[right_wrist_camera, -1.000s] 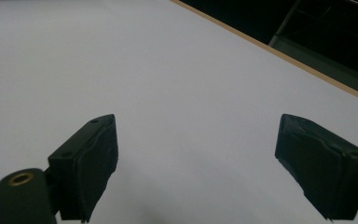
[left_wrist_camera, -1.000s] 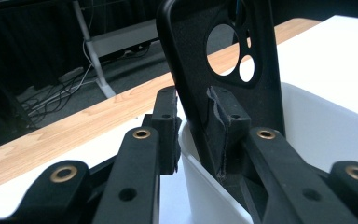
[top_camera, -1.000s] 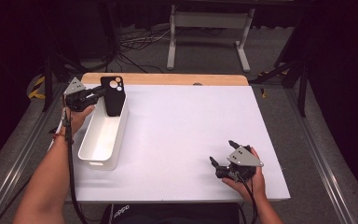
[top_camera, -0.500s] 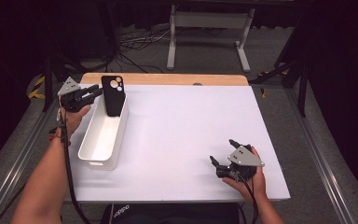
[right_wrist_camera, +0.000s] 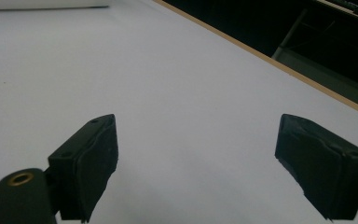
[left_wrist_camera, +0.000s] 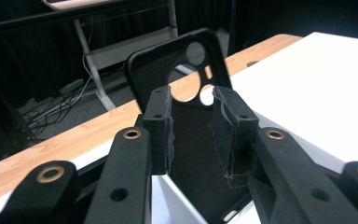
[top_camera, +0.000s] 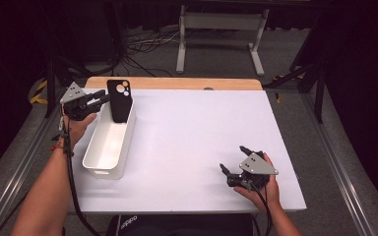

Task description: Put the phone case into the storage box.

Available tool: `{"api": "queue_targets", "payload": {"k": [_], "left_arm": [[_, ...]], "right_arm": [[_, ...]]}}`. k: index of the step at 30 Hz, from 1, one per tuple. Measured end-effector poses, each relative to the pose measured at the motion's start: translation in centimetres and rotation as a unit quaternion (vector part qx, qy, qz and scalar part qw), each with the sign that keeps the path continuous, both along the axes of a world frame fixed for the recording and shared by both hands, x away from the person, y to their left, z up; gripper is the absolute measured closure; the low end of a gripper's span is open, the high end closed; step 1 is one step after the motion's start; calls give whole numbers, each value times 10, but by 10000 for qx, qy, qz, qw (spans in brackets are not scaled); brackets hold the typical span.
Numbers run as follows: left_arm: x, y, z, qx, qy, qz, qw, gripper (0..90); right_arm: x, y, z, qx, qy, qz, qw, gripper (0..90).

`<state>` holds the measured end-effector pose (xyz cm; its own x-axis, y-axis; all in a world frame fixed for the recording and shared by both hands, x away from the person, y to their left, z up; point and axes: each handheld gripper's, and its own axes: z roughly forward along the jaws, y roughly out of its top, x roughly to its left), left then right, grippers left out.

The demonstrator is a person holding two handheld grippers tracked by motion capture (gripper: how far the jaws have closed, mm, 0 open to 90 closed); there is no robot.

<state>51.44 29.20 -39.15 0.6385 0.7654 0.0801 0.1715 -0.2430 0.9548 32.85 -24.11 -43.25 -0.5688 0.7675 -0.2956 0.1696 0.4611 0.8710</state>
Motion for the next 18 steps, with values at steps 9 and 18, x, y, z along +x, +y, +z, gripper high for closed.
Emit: {"api": "queue_targets", "payload": {"k": [9,18], "left_arm": [[-11,-1,3,-83,-91,-52,9999,673],[-23,-4,9,-89,-153,-135,9998,646]], "right_arm": [[1,2,0,3,14,40,10000,141],[2,5,1,-4,-4,104,9999,141]]}}
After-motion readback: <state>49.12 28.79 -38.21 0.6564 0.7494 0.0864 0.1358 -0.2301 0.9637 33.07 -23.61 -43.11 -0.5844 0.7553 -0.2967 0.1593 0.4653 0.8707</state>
